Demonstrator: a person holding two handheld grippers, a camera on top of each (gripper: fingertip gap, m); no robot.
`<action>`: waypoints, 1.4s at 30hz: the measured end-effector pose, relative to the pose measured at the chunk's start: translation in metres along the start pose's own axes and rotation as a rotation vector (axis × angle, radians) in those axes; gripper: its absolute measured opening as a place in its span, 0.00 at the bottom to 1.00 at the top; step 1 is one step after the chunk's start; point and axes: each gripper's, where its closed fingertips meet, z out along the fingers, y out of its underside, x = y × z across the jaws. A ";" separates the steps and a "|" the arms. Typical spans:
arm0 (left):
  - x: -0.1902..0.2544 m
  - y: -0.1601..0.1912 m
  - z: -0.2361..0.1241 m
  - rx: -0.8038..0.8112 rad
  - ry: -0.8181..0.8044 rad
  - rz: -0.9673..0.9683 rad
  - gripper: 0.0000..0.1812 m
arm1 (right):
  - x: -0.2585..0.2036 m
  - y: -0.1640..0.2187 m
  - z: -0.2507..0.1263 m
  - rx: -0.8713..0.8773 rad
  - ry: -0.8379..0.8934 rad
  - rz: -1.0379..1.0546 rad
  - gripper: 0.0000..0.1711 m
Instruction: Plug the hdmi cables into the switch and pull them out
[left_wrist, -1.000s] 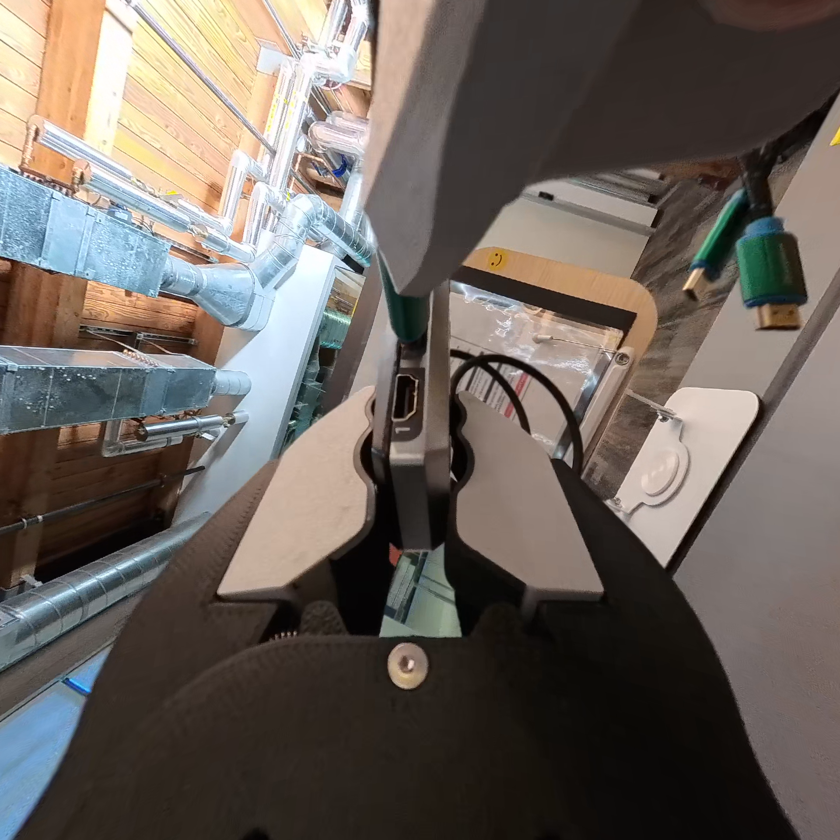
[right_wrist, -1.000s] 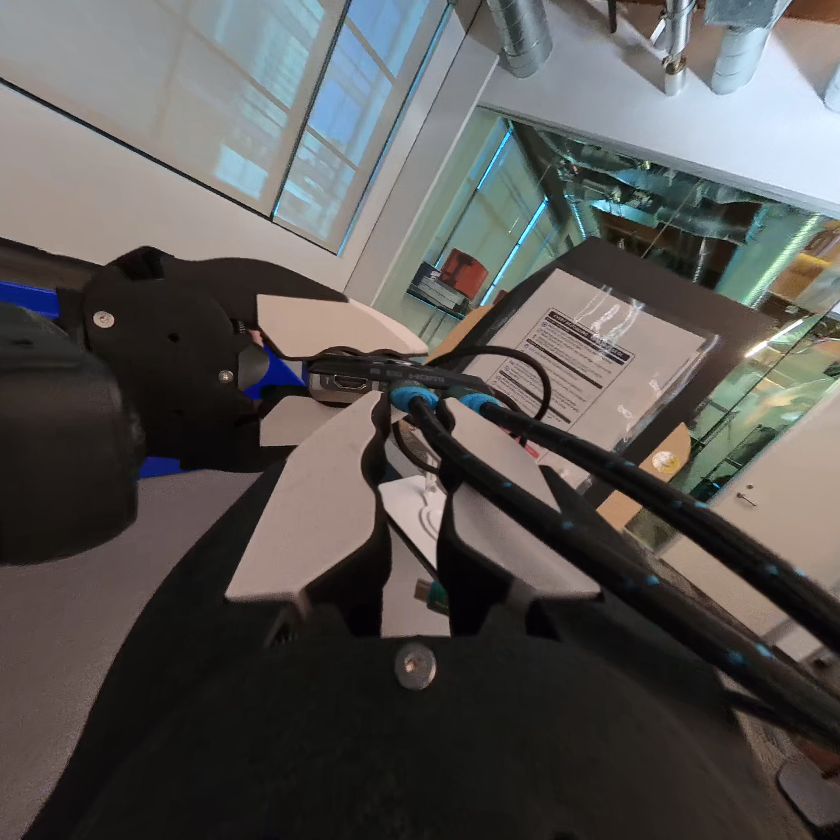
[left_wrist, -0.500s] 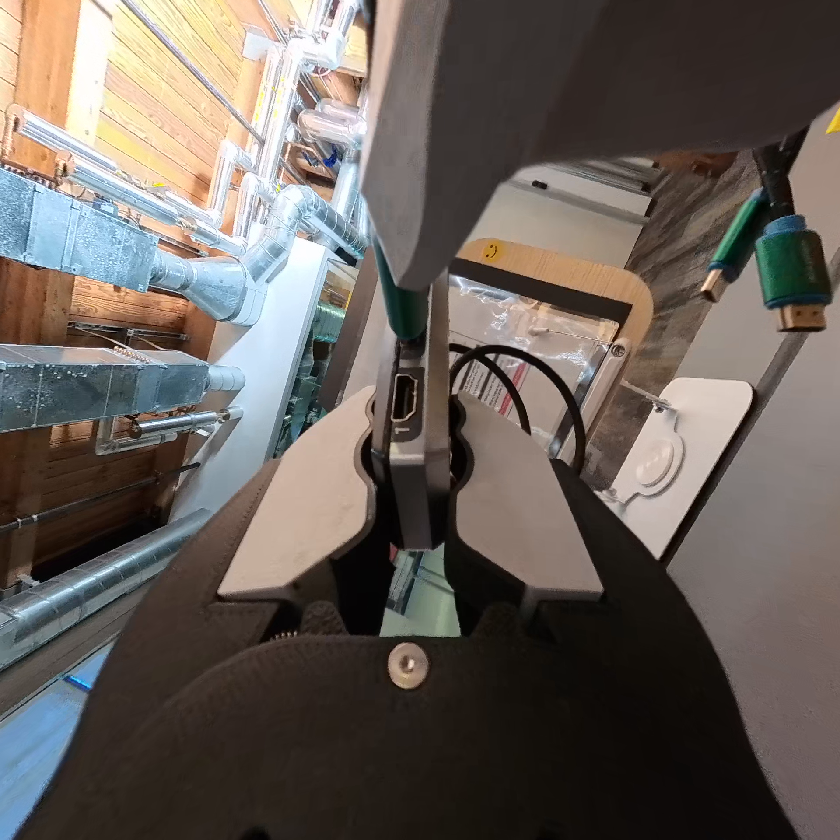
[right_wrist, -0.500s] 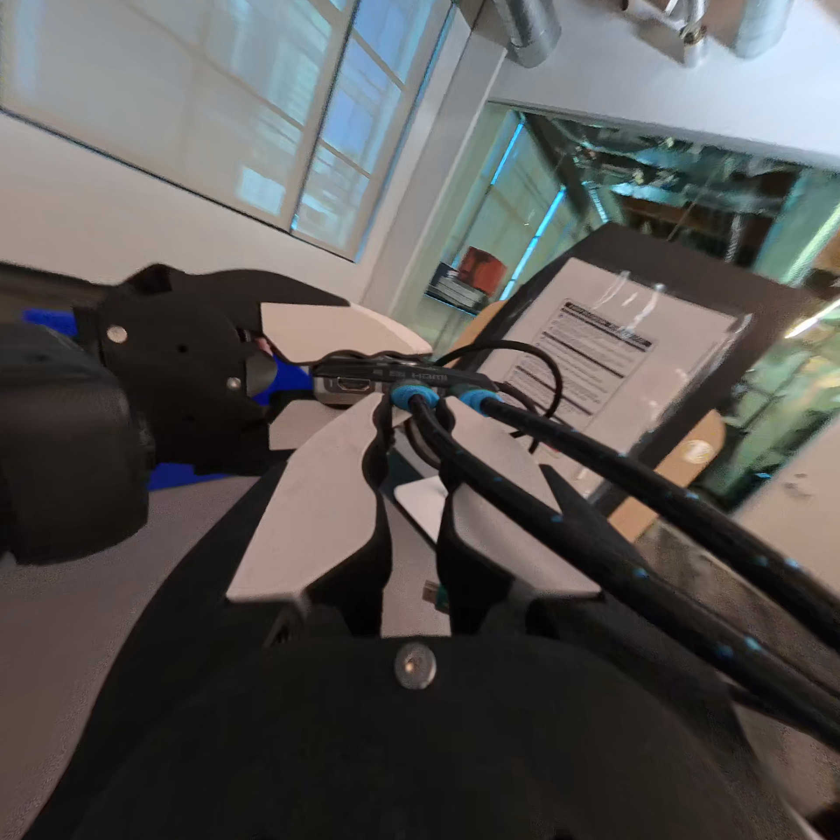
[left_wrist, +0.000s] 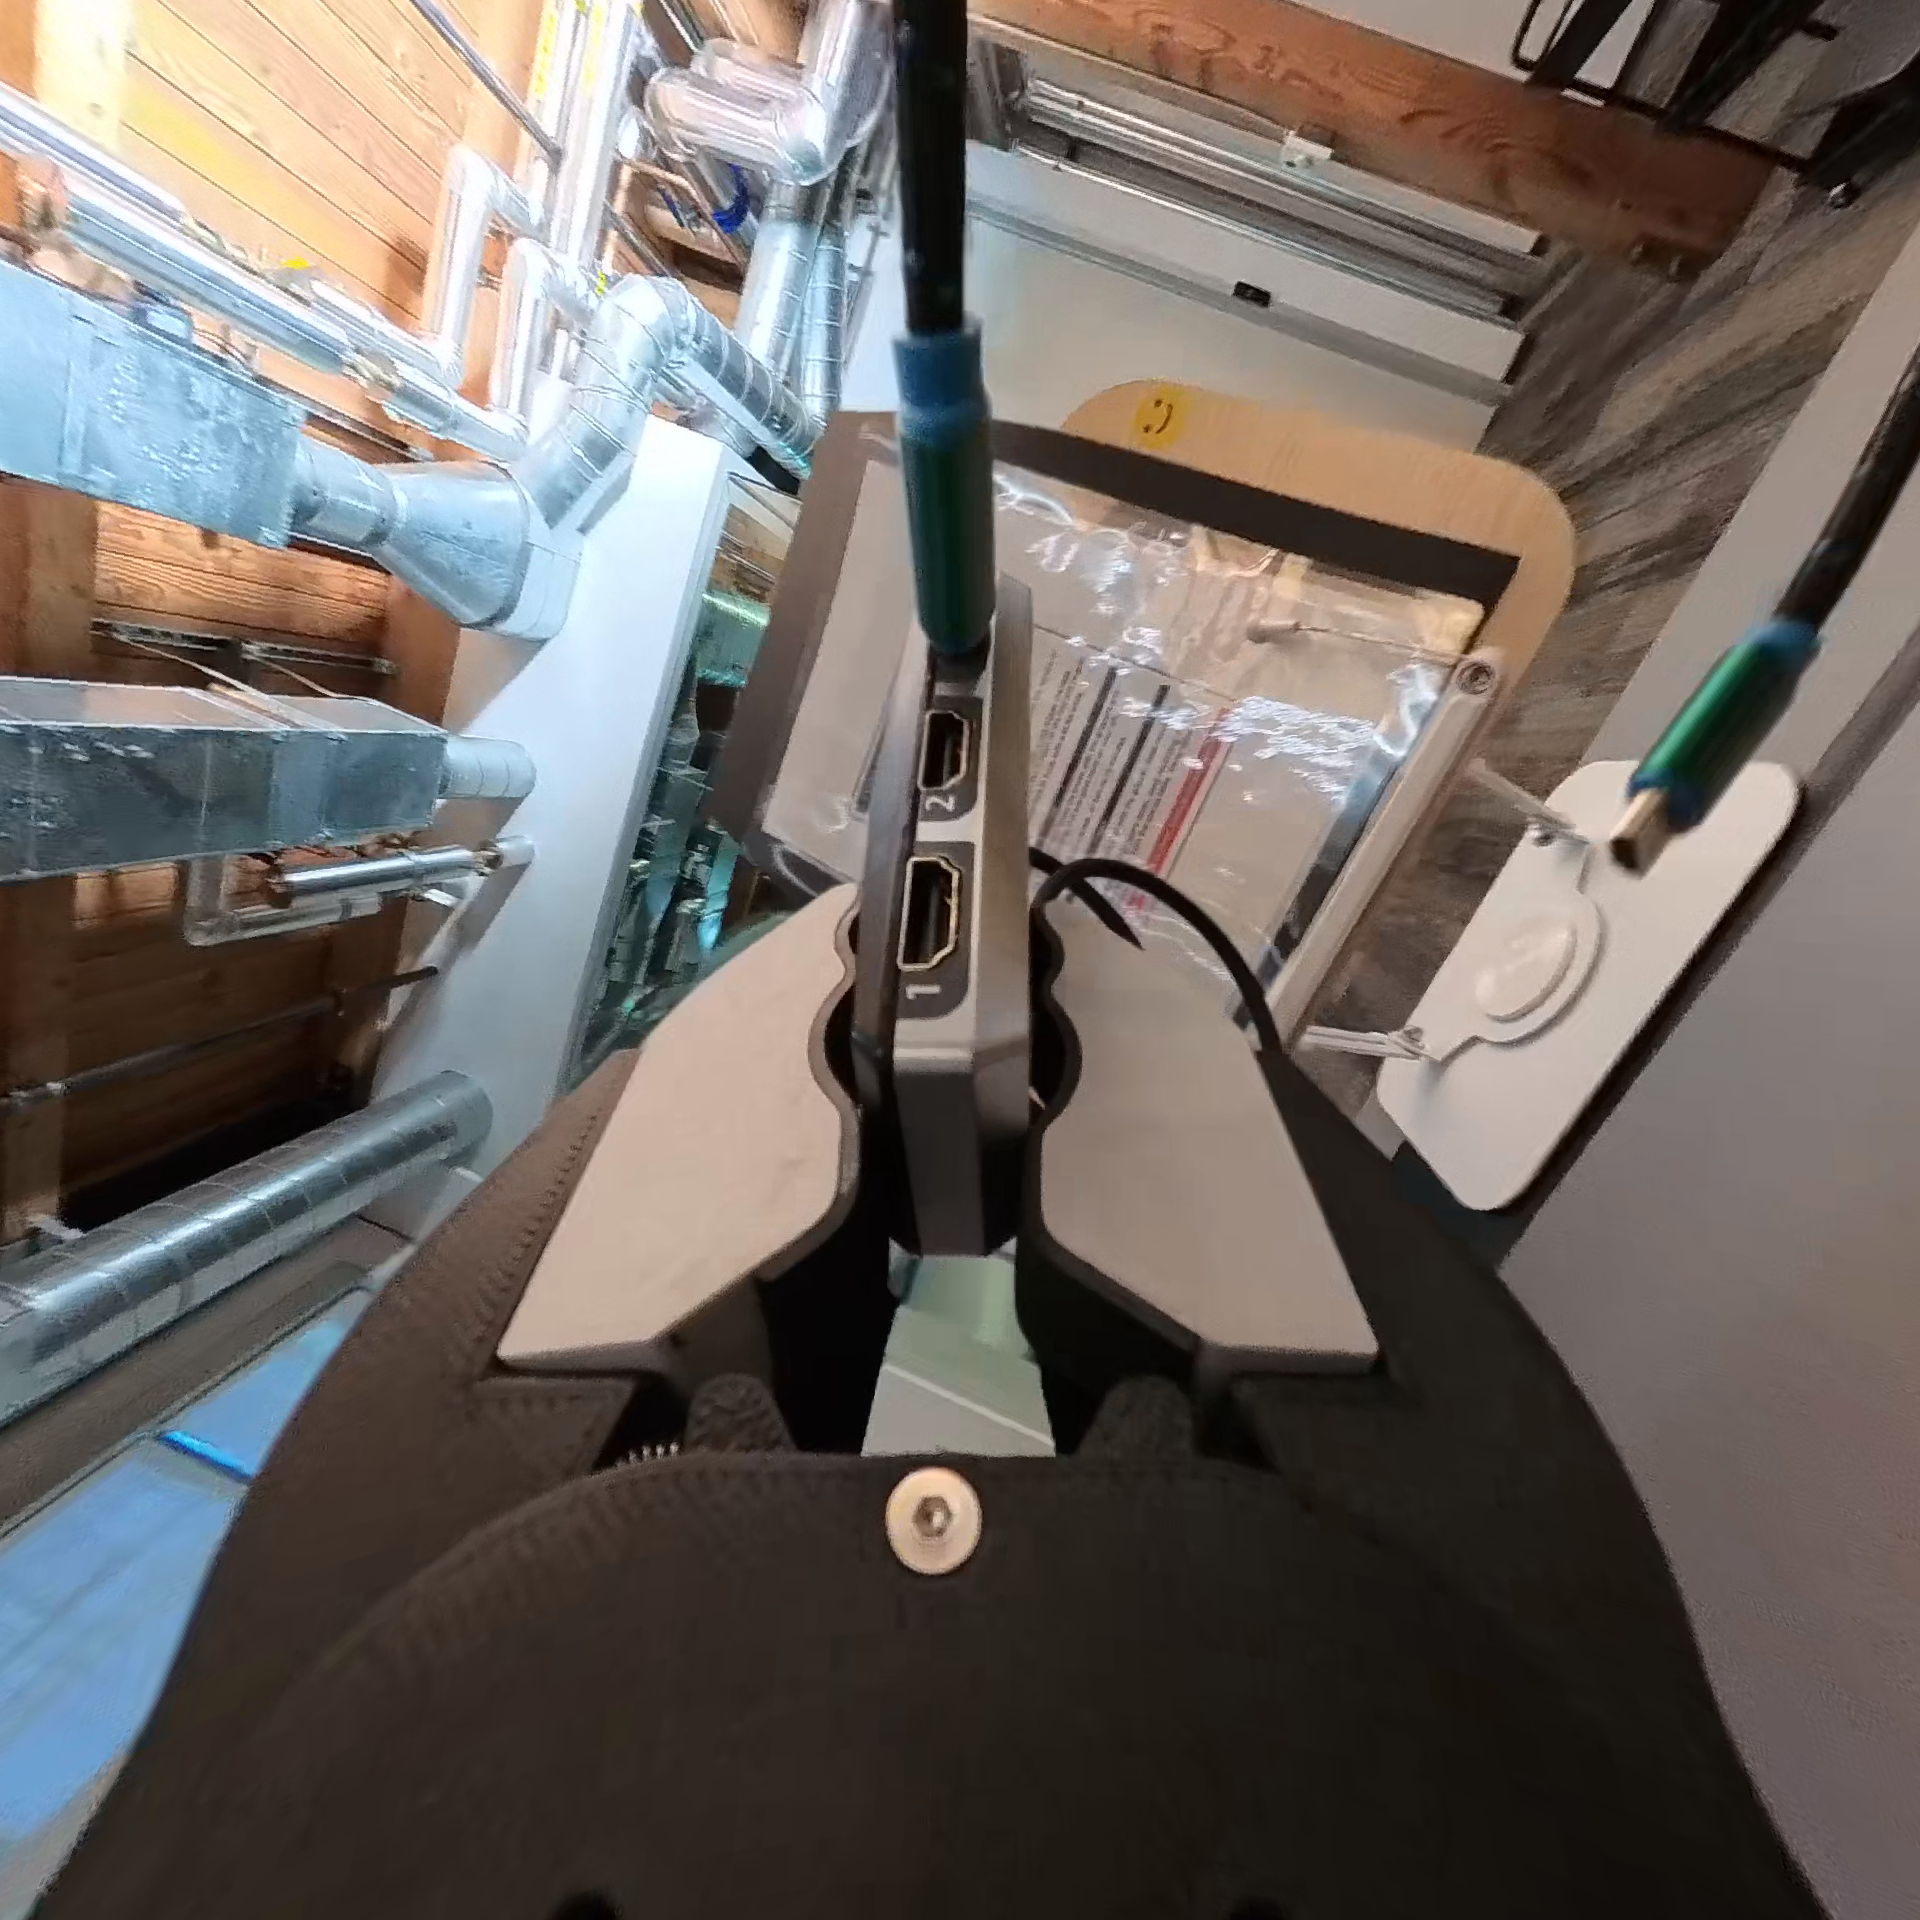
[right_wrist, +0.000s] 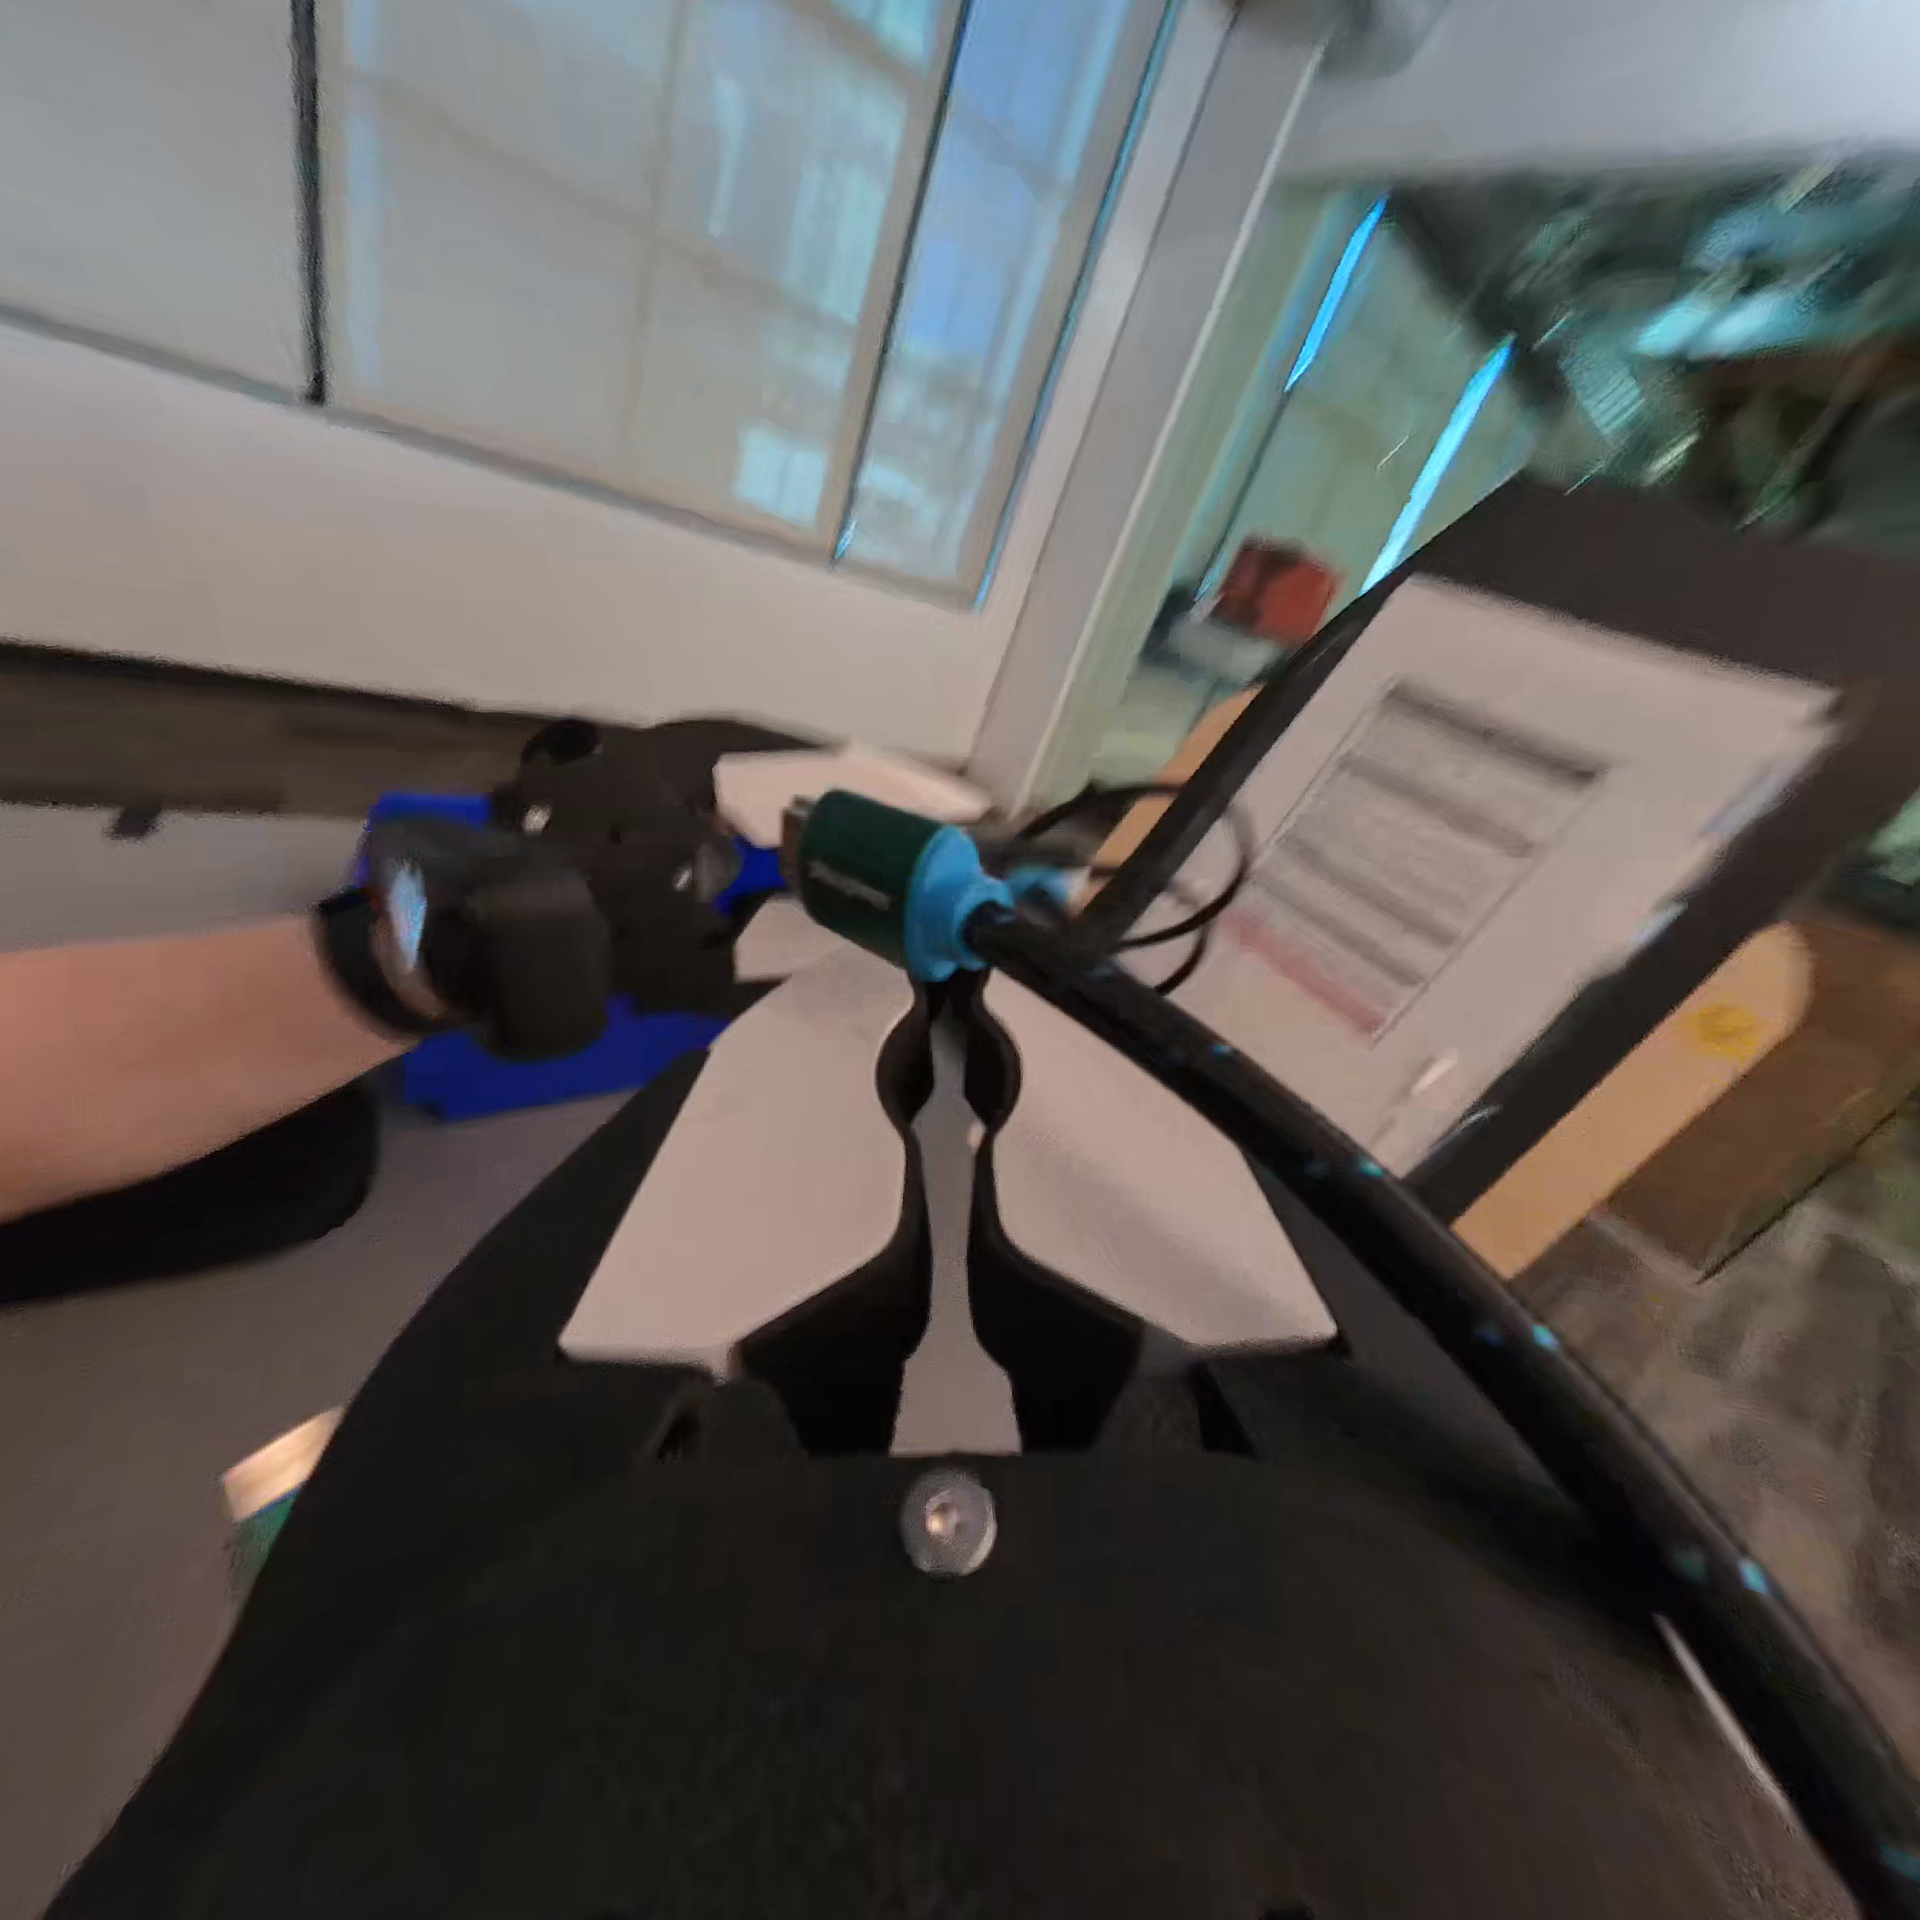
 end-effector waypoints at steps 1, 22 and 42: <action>0.002 0.000 0.000 -0.001 0.021 -0.025 0.14 | -0.008 0.018 0.005 -0.115 -0.083 0.040 0.02; -0.015 0.061 0.008 -0.150 0.105 -0.175 0.14 | -0.038 0.153 0.047 -0.566 -0.269 -0.155 0.02; -0.040 0.081 0.002 -0.192 0.104 -0.235 0.14 | -0.111 0.290 0.117 -0.689 -0.595 -0.146 0.19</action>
